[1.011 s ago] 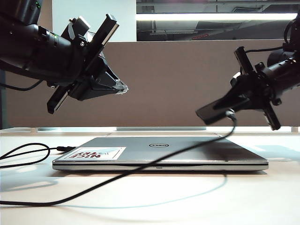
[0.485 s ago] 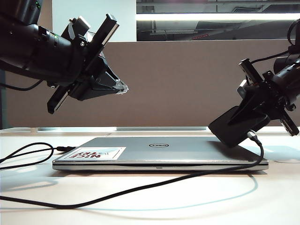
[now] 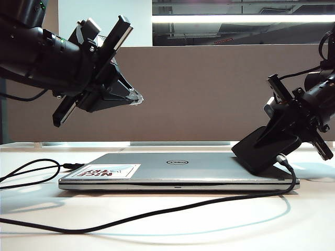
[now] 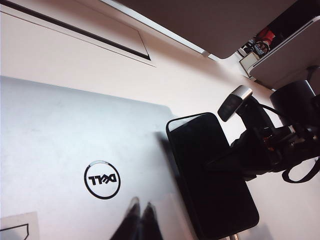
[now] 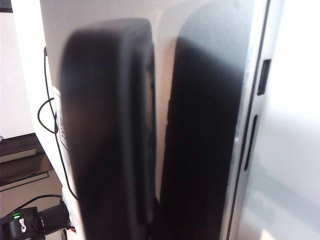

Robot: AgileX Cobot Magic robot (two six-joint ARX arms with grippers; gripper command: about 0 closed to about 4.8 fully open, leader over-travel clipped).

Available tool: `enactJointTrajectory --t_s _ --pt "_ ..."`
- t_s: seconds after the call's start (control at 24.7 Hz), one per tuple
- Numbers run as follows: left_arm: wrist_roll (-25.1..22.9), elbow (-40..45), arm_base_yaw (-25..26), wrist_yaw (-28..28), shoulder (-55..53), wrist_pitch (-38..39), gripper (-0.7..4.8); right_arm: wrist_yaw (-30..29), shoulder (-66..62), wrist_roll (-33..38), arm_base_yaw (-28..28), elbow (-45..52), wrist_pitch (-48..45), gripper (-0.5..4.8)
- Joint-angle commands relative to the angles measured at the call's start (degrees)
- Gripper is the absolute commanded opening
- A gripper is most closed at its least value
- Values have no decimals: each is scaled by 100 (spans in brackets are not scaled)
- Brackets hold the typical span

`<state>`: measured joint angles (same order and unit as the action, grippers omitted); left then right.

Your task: Pick up the charging cable and the phone, plug the charging cable into the charging port on the phone, and finally place them back on the table.

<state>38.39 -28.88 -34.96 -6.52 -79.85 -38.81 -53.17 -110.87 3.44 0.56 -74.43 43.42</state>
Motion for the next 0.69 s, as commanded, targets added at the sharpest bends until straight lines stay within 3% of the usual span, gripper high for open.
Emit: enactJointTrajectory --t_s 0.04,0.24,0.32,0.4,0.53,0.69 --pt "-26 -33 -2 -15 17 -70 -6 -74 -20 -70 -13 -24 -63 -6" --pt "-26 -33 -2 -15 17 -70 -6 -66 -31 -68 -20 -24 -101 12" --pt "-26 -33 -2 -15 17 -70 -6 0 -31 -66 -20 -26 -105 75" --pt "-26 -33 -2 -15 17 -70 -6 254 -31 -68 -20 -28 -96 86" --pt "-26 -33 -2 -15 17 -70 -6 468 -28 -68 -20 -31 -70 246" --pt "-28 -33 -2 -15 17 -70 -6 691 -26 -68 -20 -35 0 279"
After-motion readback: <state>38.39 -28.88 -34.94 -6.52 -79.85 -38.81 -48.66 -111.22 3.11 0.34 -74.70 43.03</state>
